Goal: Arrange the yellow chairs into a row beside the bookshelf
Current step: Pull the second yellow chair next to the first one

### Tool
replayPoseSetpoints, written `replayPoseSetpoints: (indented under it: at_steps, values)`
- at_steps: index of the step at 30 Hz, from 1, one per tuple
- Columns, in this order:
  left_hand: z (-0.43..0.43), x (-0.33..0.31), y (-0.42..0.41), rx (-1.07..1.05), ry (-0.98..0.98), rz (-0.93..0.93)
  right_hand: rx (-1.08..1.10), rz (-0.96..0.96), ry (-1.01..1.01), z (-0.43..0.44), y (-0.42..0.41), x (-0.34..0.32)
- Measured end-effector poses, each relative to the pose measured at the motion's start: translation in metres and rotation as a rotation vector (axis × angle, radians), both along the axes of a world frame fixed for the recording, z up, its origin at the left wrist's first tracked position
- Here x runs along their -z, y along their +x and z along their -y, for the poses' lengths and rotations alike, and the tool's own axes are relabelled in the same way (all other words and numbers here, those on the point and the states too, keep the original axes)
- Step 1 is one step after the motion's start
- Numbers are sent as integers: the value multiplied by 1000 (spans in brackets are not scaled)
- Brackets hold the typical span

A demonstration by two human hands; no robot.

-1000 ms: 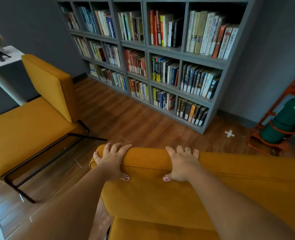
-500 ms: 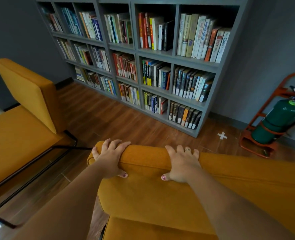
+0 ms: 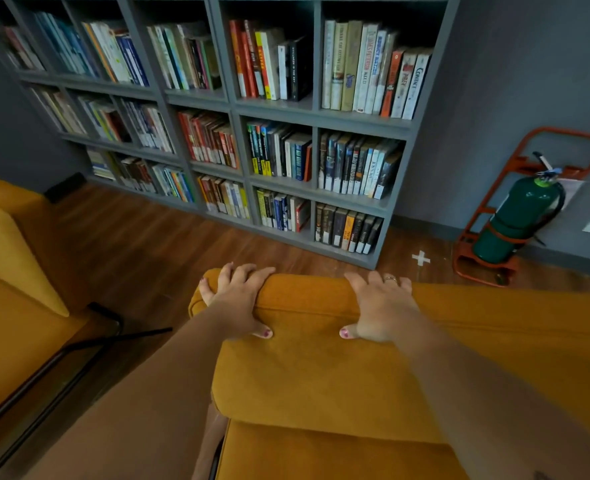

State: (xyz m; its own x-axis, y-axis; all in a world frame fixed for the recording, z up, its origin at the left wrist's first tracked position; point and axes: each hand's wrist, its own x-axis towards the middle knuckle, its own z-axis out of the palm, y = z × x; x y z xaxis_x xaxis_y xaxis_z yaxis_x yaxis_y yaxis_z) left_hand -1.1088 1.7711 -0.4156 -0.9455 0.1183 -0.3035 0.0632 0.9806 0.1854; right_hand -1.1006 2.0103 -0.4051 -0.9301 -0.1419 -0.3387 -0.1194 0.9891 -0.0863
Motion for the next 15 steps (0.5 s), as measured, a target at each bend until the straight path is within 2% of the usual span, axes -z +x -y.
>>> replayPoseSetpoints:
  at_steps: [15]
  values:
    - [12, -3, -75, 87, 3, -4, 74, -41, -6, 14, -53, 3]
